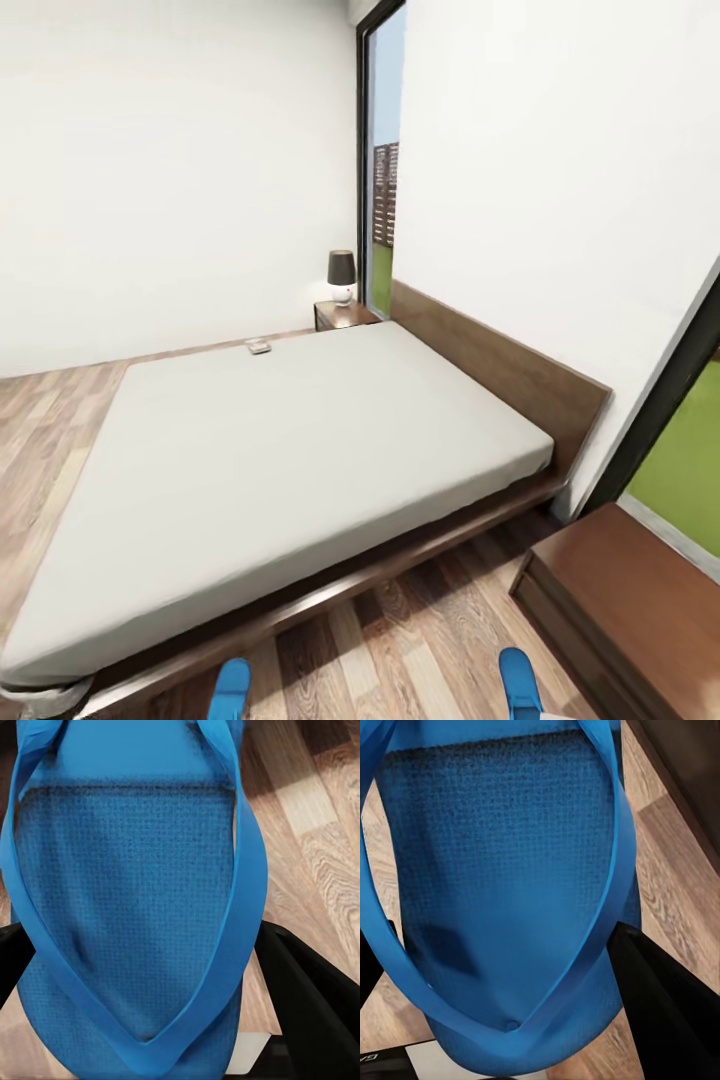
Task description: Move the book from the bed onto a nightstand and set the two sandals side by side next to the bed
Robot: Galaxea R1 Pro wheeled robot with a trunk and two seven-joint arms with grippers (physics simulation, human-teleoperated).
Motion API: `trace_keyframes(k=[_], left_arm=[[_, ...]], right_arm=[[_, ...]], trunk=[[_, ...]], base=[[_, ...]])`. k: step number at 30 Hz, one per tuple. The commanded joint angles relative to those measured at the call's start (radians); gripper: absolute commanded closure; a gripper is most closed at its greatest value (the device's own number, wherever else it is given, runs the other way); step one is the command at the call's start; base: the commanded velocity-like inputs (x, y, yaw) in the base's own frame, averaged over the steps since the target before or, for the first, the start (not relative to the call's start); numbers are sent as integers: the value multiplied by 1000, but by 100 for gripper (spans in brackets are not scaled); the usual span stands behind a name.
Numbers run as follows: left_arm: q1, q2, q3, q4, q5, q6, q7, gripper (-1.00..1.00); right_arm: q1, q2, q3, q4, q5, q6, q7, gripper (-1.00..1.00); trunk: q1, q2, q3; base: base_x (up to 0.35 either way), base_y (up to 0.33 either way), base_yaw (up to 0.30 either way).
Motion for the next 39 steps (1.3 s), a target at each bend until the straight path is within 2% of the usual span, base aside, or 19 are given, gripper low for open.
trace_keyframes(k=[1, 23, 39], left_arm=[[-1, 1, -10, 0, 7, -3, 6, 100], [-1, 1, -22, 0, 7, -4, 6, 100], [-1, 1, -22, 0, 7, -5, 6, 100]], right_arm=[[-1, 0, -7, 1, 7, -4, -2, 100], [0, 1, -7, 1, 7, -4, -2, 100], [-1, 0, -7, 1, 7, -3, -2, 100]], trunk=[[0, -1, -1], [0, -1, -1], [0, -1, -1]], base=[[0, -124, 290], [0, -106, 290], [-36, -10, 288]])
